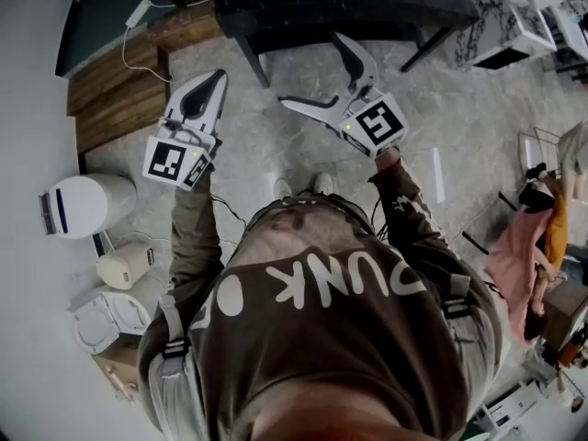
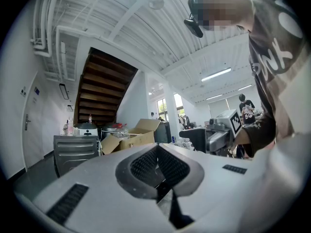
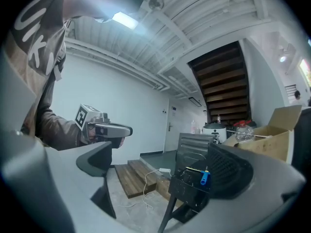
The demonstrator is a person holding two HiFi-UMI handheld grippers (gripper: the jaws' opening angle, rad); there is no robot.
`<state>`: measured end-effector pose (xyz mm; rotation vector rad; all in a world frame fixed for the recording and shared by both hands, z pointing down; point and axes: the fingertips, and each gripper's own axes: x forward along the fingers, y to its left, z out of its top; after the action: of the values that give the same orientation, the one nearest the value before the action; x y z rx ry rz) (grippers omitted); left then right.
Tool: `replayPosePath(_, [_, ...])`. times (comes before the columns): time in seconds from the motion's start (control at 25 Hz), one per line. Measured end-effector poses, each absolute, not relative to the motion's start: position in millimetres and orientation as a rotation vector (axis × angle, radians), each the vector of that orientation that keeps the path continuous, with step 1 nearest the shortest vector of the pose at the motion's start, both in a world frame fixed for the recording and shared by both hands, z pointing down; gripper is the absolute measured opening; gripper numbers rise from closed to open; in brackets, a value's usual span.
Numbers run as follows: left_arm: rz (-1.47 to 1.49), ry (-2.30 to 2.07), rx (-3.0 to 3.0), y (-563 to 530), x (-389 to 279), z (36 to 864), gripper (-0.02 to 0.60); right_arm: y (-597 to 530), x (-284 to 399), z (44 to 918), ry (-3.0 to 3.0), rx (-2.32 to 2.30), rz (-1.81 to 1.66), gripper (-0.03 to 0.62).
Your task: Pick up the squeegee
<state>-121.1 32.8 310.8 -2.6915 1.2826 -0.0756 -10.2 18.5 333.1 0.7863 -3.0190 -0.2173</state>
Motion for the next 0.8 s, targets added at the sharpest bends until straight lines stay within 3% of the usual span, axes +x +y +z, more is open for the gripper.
replayPosePath(0.8, [-0.095, 1.318, -2.656, 40, -104, 307, 0.002, 18, 10, 330, -3.032, 0.791, -0.242, 0.594])
